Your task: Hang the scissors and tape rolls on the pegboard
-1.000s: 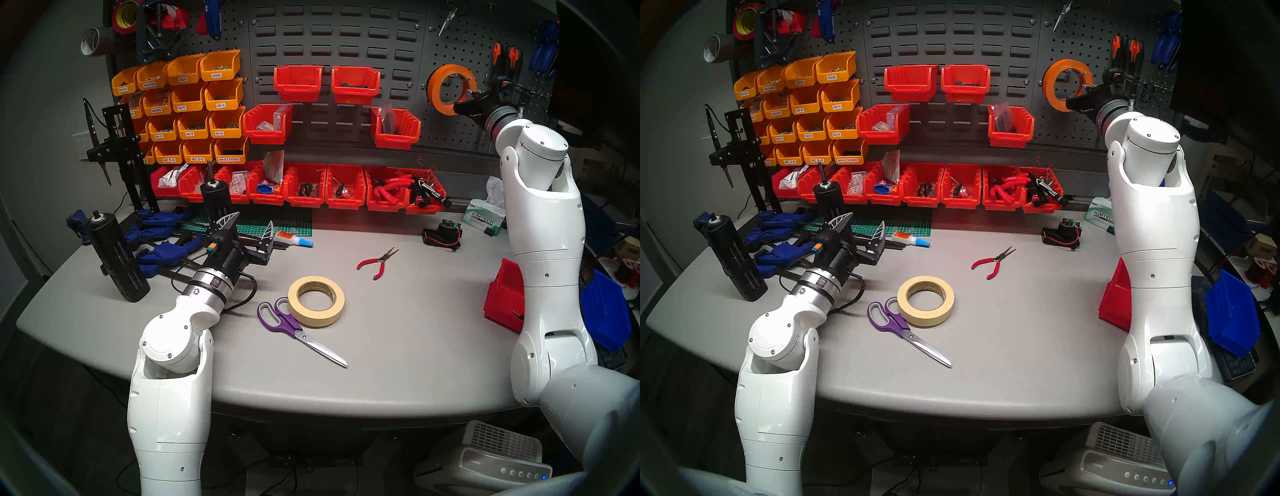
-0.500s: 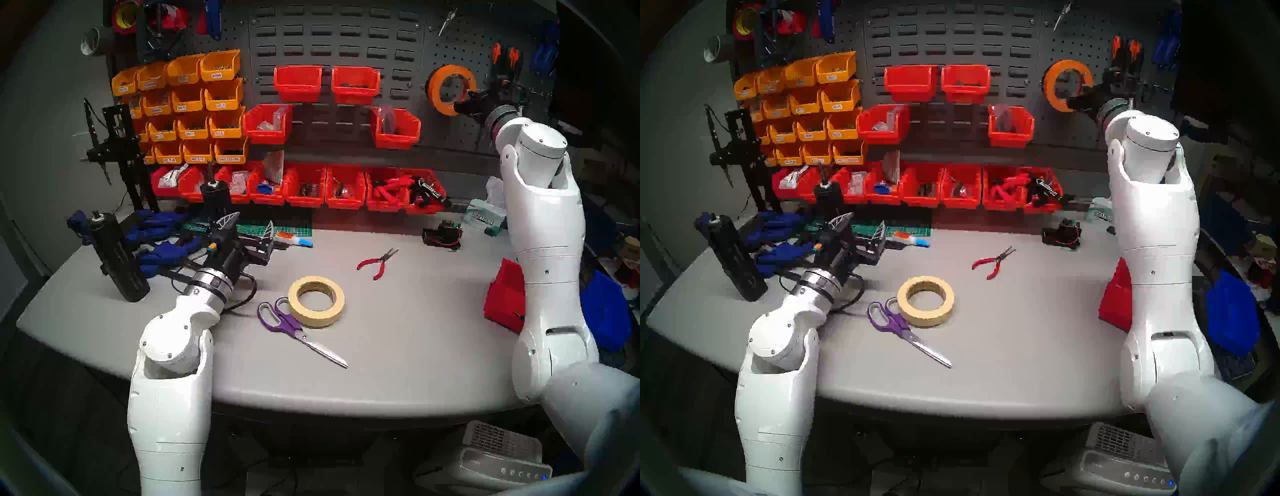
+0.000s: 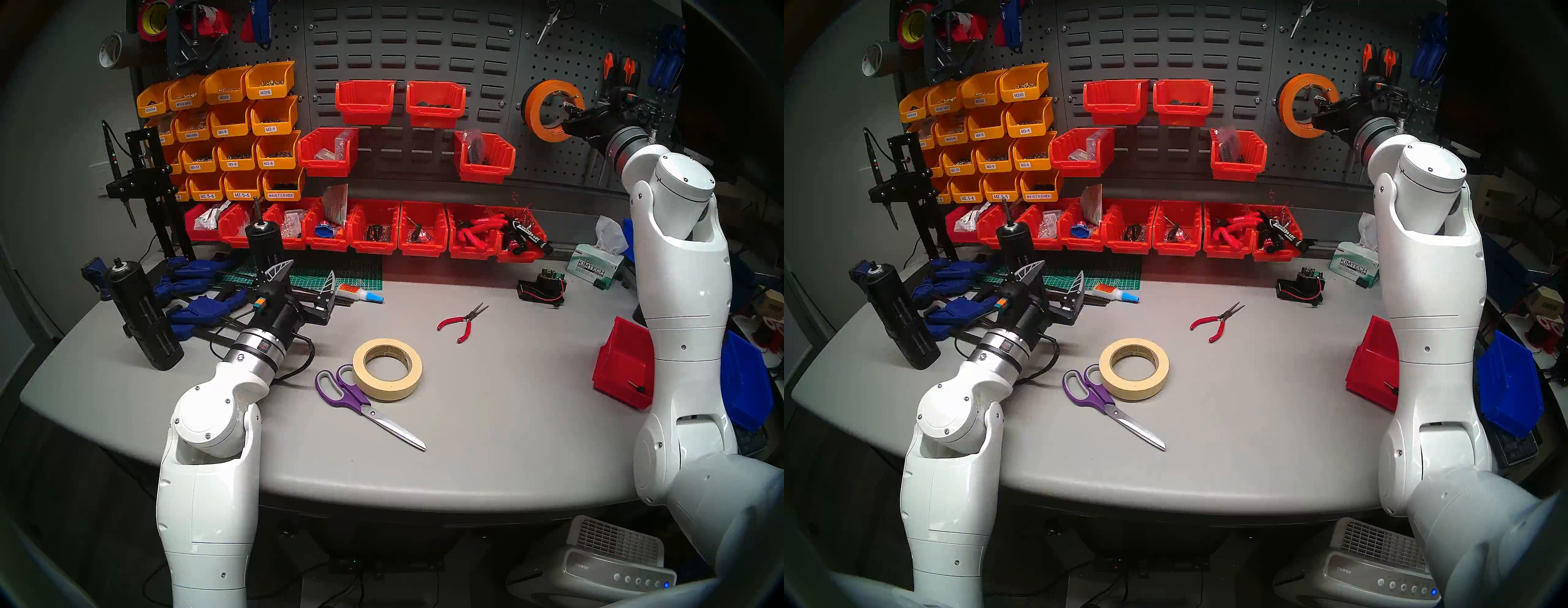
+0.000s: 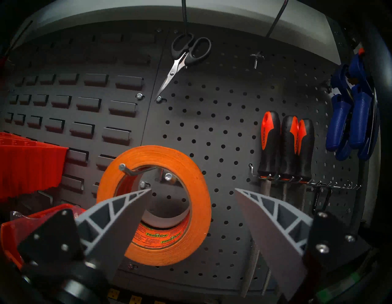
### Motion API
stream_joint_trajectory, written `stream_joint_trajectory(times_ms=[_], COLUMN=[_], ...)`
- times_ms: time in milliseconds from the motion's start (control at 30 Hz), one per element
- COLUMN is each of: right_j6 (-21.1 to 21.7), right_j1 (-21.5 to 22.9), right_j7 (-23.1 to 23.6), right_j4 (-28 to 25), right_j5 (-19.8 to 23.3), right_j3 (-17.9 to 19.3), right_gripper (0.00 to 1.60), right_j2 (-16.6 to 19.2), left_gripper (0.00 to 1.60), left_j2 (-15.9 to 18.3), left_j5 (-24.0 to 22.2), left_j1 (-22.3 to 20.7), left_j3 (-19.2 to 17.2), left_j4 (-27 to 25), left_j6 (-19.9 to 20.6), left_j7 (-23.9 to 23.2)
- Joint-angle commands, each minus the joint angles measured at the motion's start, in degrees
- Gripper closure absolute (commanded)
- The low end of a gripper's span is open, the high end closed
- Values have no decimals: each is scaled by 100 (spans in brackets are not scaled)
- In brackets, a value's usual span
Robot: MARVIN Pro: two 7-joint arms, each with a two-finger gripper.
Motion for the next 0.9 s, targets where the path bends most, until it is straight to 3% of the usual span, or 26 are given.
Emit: stream_joint_trajectory(times_ms=[0,433,600,700,867], right_j6=[91,234,346,442,705], right_j1=[-452,-1591,-2208,-2357,-2802], right_j7=[370,1033,1656,1977,2488], right_j4=[-666,-1644,-2120,-2237,-2627], right_j5=[183,545,875,1001,1170], right_j3=[364,1329,1769,1940,2308], right_gripper=[22,20,21,23,34], right_j2=[357,585,593,543,519], left_gripper=[0,0,0,0,0], left_j2=[0,0,0,0,1], left_j5=[0,0,0,0,0], left_j1=[-2,-2,-3,-3,-3], left_j3=[2,2,2,2,2], left_j4=[-1,-3,-4,-4,-4], left_j6=[-29,-22,-16,-15,-13], left_j7=[1,0,0,0,0])
